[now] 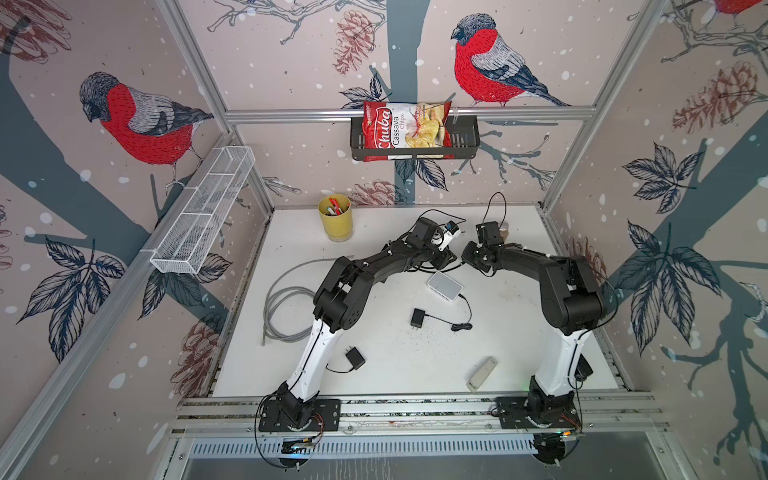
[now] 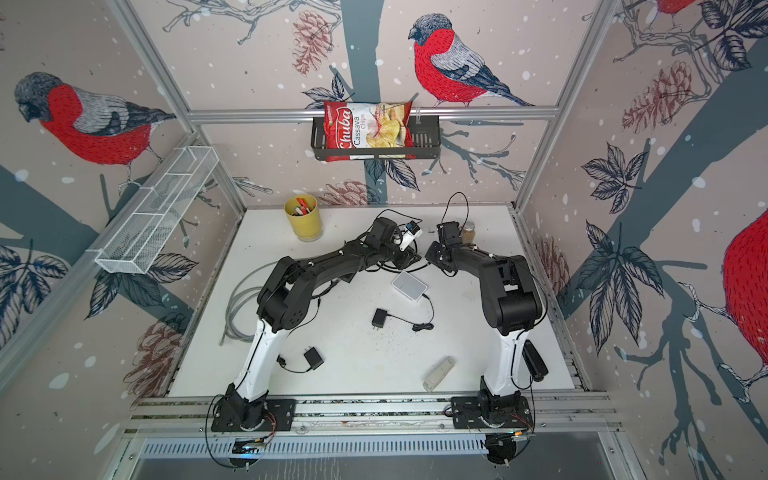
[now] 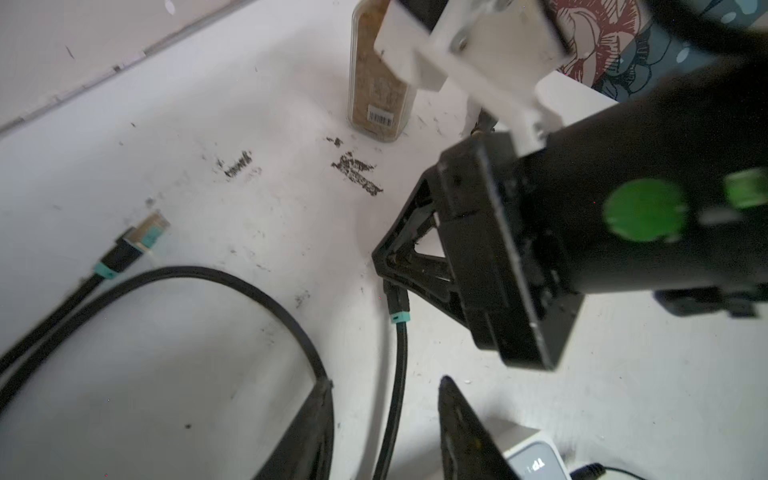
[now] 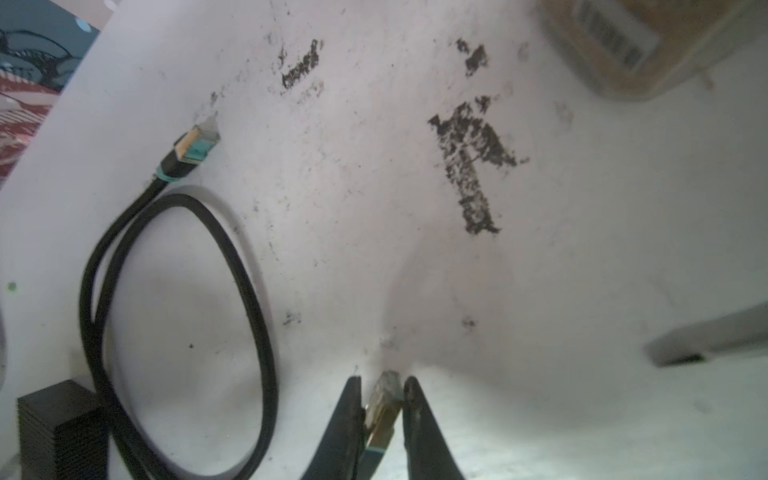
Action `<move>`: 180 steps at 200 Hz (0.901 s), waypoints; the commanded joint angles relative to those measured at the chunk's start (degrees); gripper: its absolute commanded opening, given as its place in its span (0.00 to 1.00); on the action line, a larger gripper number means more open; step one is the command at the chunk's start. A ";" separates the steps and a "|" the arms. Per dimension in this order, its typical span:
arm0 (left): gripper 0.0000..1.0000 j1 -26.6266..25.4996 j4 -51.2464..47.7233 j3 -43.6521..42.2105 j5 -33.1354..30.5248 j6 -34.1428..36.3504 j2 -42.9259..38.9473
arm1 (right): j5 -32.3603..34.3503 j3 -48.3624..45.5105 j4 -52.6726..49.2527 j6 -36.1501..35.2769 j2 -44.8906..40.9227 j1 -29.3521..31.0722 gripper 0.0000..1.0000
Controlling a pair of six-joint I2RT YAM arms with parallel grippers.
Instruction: Insert the plug into the switch port
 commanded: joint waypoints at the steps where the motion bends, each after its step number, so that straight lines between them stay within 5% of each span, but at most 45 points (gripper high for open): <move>1: 0.40 0.11 1.57 1.61 2.04 -2.69 1.26 | -1.28 -0.62 4.89 4.65 -1.20 0.27 0.20; 180: 0.35 2.11 1.38 11.76 18.46 -11.40 12.12 | -2.64 -3.58 8.46 5.96 -3.44 0.53 0.18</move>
